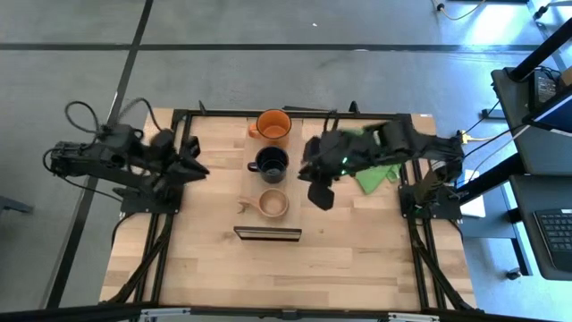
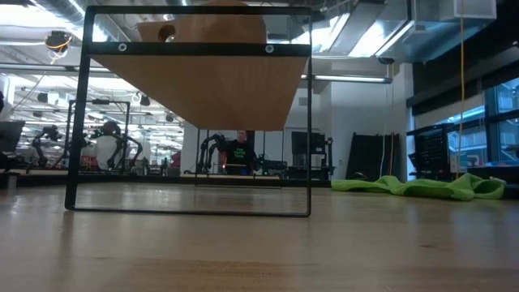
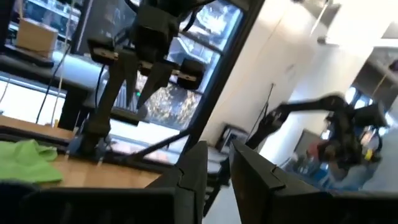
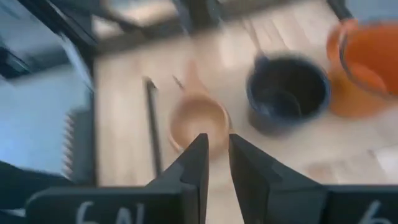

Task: Stack small to large cups/mugs on shelf
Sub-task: Return to Home Position

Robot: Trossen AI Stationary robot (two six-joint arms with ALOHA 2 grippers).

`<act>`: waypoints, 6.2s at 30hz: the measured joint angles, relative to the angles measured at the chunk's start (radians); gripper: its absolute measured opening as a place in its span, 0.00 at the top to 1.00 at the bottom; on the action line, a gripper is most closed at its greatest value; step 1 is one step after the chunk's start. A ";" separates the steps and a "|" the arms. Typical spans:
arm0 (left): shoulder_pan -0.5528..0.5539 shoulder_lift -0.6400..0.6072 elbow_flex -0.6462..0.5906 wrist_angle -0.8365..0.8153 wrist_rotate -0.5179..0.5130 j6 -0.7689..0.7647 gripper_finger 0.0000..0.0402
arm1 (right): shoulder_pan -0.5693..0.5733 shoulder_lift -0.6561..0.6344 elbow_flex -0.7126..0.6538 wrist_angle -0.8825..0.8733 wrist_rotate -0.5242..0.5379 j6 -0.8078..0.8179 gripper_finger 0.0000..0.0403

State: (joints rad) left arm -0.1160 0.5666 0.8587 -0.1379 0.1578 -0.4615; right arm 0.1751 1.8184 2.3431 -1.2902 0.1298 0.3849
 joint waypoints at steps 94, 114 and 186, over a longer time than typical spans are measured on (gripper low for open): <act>0.072 -0.562 -0.851 0.551 -0.113 0.037 0.84 | -0.181 -1.311 -2.315 2.320 -0.281 -0.026 0.84; 0.072 -0.562 -0.851 0.531 -0.111 -0.002 0.84 | -0.518 -1.645 -2.336 1.975 -0.514 0.271 0.84; 0.072 -0.562 -0.851 0.329 -0.133 0.151 0.84 | -0.146 -1.817 -2.336 1.600 -0.189 -0.167 0.84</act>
State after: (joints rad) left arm -0.0437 0.0044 0.0078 0.1909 0.0246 -0.3110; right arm 0.0292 0.0010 0.0067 0.3094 -0.0590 0.2184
